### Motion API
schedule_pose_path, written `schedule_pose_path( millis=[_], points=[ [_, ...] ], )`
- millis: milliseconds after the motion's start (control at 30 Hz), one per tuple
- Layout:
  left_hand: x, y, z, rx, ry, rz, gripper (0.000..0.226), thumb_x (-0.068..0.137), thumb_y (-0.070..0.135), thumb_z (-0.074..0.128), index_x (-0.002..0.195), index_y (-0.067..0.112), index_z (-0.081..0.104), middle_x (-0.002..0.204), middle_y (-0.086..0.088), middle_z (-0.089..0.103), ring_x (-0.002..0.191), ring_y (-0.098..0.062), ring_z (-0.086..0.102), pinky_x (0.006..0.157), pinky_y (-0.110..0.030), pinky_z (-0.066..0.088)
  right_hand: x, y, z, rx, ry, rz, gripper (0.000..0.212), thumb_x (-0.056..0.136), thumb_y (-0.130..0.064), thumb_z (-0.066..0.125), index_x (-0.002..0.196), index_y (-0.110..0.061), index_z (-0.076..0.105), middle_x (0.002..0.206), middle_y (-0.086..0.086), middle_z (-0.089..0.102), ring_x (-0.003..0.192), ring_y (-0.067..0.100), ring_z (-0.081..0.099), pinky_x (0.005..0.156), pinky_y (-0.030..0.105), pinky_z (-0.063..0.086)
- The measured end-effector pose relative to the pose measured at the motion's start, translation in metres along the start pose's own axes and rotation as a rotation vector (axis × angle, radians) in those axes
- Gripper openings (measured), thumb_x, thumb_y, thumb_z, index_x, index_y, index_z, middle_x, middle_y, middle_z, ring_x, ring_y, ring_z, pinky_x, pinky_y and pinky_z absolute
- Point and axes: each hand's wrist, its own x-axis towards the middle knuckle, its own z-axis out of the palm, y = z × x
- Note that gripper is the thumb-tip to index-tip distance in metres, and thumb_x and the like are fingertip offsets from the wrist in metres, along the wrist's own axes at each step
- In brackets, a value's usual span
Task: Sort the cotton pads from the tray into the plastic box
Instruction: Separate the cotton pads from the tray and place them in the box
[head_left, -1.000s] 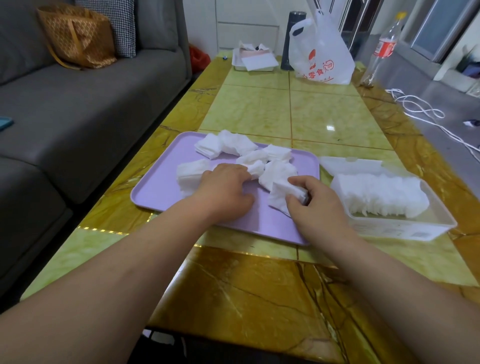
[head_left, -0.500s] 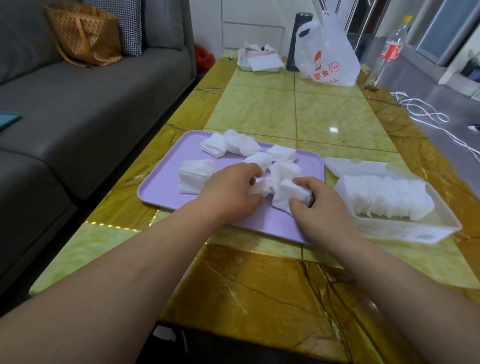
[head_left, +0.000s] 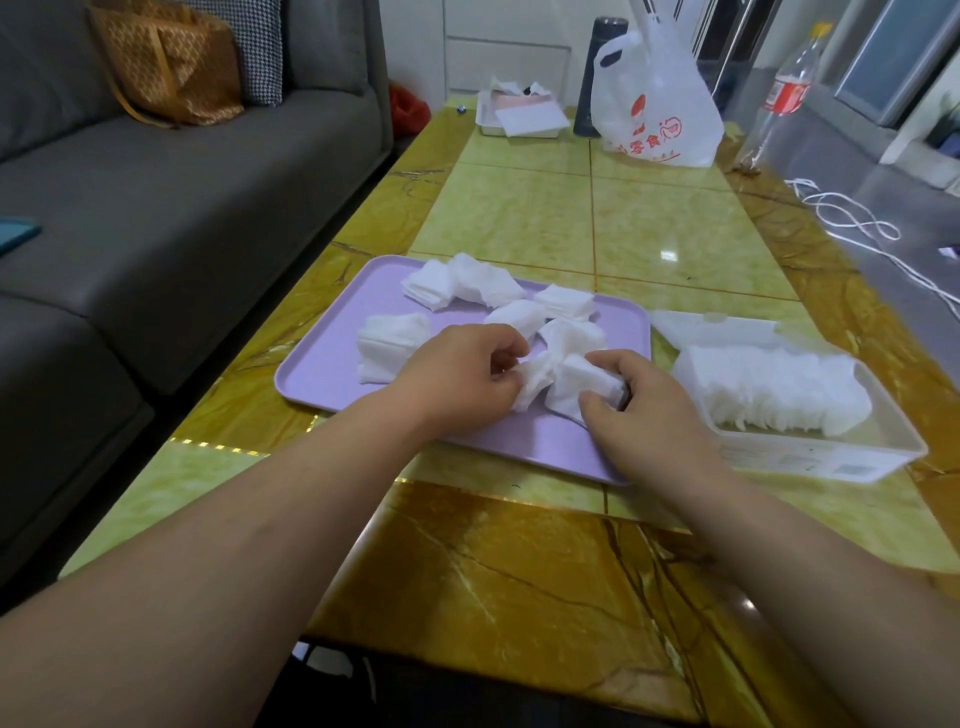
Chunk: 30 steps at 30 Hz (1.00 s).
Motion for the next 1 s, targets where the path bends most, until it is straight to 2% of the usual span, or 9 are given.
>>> schedule_pose_path(
  millis=[200,333,400,500,567,633,700,800,1000],
  points=[
    [0.001,-0.001,-0.002,-0.084,0.050,-0.036,0.007,0.086,0.024,0.066,0.086,0.025,0.072,0.082,0.010,0.073,0.082,-0.011,0.068,0.083,-0.038,0.057,0.000,-0.001,-0.001,0.019,-0.019,0.005,0.040,0.094,-0.019,0.063,0.134,-0.028,0.060,0.120,-0.009,0.064,0.100,0.013,0.062,0.086,0.025,0.044],
    [0.003,0.001,-0.009,-0.172,0.255,-0.010,0.005,0.089,0.021,0.067,0.087,0.022,0.071,0.081,0.012,0.071,0.084,-0.009,0.068,0.085,-0.034,0.056,0.001,0.000,-0.002,0.041,-0.027,0.014,0.040,0.096,-0.016,0.059,0.135,-0.028,0.059,0.121,-0.008,0.063,0.099,0.012,0.062,0.085,0.024,0.044],
    [0.002,0.011,-0.016,-0.231,0.309,0.030,0.007,0.092,0.018,0.065,0.090,0.022,0.070,0.083,0.007,0.072,0.077,-0.008,0.065,0.079,-0.027,0.055,0.002,0.002,-0.004,0.059,-0.014,0.019,0.039,0.096,-0.016,0.060,0.134,-0.028,0.060,0.119,-0.010,0.064,0.095,0.010,0.063,0.080,0.021,0.045],
    [-0.007,0.028,-0.024,-0.398,0.138,0.063,0.012,0.095,0.011,0.065,0.094,0.021,0.070,0.086,-0.007,0.074,0.068,-0.008,0.060,0.071,-0.024,0.054,0.007,0.004,-0.008,0.144,0.033,0.053,0.034,0.093,-0.015,0.068,0.124,-0.029,0.065,0.104,-0.011,0.069,0.086,0.000,0.064,0.069,0.007,0.046],
    [-0.014,0.033,-0.022,-0.474,-0.076,0.060,0.010,0.095,0.008,0.067,0.097,0.017,0.073,0.086,-0.013,0.074,0.069,-0.013,0.064,0.072,-0.034,0.059,0.010,0.004,-0.011,0.248,0.045,0.095,0.033,0.089,-0.005,0.070,0.117,-0.021,0.070,0.100,-0.004,0.075,0.087,0.010,0.071,0.076,0.015,0.055],
    [-0.017,0.032,-0.018,-0.433,-0.187,0.069,0.009,0.093,0.011,0.072,0.100,0.016,0.074,0.088,-0.014,0.075,0.070,-0.013,0.065,0.072,-0.035,0.060,0.009,0.002,-0.013,0.342,0.011,0.134,0.042,0.085,0.010,0.066,0.115,-0.017,0.073,0.098,0.001,0.078,0.092,0.015,0.074,0.081,0.029,0.062],
    [-0.017,0.030,-0.015,-0.406,-0.197,0.063,0.008,0.091,0.016,0.075,0.099,0.019,0.074,0.088,-0.011,0.075,0.070,-0.010,0.064,0.073,-0.034,0.059,0.007,0.000,-0.013,0.401,-0.060,0.132,0.046,0.083,0.016,0.063,0.111,-0.019,0.074,0.095,0.001,0.080,0.094,0.016,0.076,0.082,0.033,0.063],
    [-0.014,0.026,-0.015,-0.376,-0.168,0.050,0.007,0.089,0.018,0.077,0.095,0.019,0.073,0.084,-0.005,0.076,0.070,-0.008,0.065,0.071,-0.030,0.055,0.003,-0.001,-0.013,0.469,-0.170,0.104,0.035,0.089,0.009,0.067,0.115,-0.014,0.074,0.094,0.004,0.081,0.095,0.020,0.077,0.087,0.040,0.062],
    [-0.011,0.022,-0.012,-0.335,-0.101,0.051,0.006,0.088,0.021,0.077,0.088,0.021,0.071,0.072,0.006,0.069,0.063,-0.006,0.060,0.062,-0.021,0.048,0.003,-0.004,-0.012,0.537,-0.180,0.064,0.029,0.094,0.007,0.063,0.116,-0.009,0.073,0.096,0.009,0.081,0.097,0.025,0.077,0.094,0.047,0.060]
  ],
)
